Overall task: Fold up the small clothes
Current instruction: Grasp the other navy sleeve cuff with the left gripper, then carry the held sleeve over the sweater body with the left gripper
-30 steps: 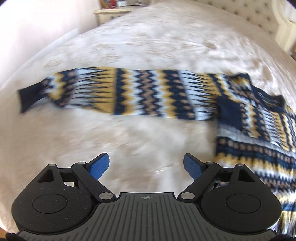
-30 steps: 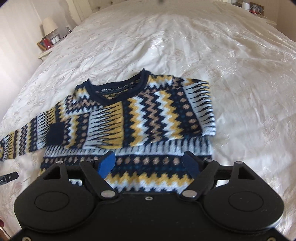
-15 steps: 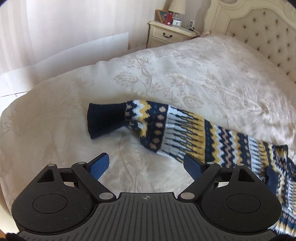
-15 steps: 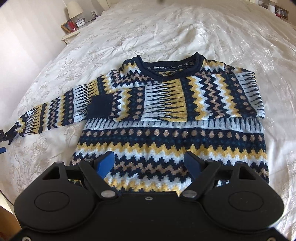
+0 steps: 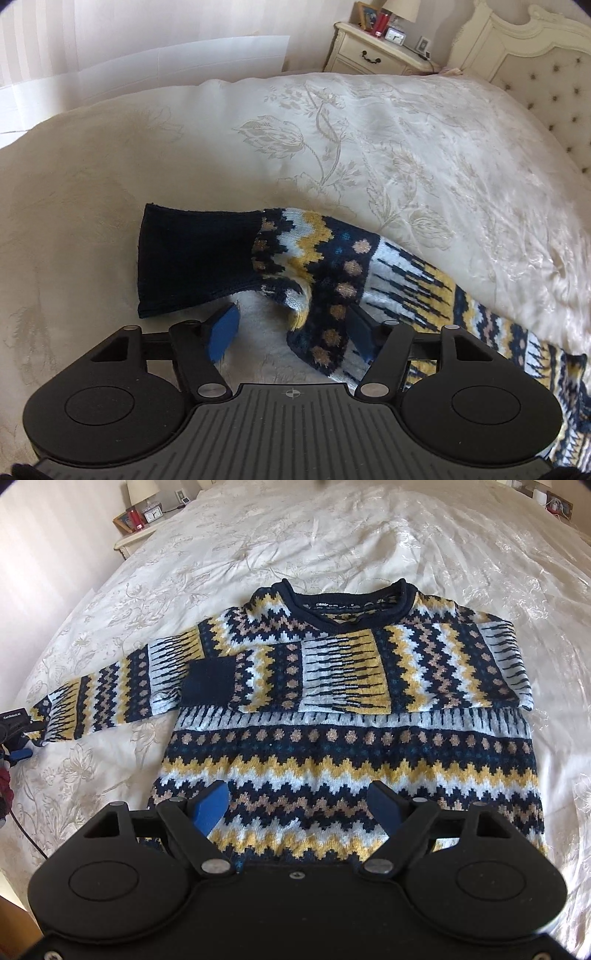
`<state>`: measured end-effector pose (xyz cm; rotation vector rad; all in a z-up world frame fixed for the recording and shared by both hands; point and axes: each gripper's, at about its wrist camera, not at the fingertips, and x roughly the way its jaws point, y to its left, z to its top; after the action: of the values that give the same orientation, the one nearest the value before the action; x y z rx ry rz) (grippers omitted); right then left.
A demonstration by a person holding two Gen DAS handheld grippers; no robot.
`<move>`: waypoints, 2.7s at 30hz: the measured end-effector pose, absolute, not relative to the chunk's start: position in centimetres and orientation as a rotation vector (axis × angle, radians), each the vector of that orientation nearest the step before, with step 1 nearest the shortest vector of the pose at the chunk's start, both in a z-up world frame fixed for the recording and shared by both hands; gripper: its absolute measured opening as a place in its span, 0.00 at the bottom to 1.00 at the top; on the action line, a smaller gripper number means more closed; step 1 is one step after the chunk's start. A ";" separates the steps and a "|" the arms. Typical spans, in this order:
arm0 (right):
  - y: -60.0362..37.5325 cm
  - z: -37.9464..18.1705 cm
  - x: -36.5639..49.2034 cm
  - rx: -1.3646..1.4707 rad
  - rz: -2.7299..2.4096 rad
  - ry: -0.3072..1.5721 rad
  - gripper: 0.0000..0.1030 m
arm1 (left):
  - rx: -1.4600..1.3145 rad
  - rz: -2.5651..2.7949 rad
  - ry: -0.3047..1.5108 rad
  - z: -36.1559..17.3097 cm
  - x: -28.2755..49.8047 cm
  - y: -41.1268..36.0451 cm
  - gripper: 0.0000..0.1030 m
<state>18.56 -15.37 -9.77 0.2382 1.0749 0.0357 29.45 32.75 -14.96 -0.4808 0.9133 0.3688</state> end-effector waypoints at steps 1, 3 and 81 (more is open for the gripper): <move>-15.1 -9.9 18.7 0.233 0.041 1.084 0.81 | -0.495 0.370 0.905 -15.0 29.5 33.0 0.56; -14.5 -10.1 19.2 0.217 0.055 1.099 0.81 | -0.521 0.377 0.896 -15.3 29.8 33.6 0.50; -25.5 -10.5 20.5 0.230 0.136 1.009 0.81 | 0.118 -0.088 1.079 -13.8 25.1 0.6 0.38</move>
<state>20.49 -25.54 -10.49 0.2305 1.0094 0.1363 25.09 0.61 -13.76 0.1176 1.0792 -0.0884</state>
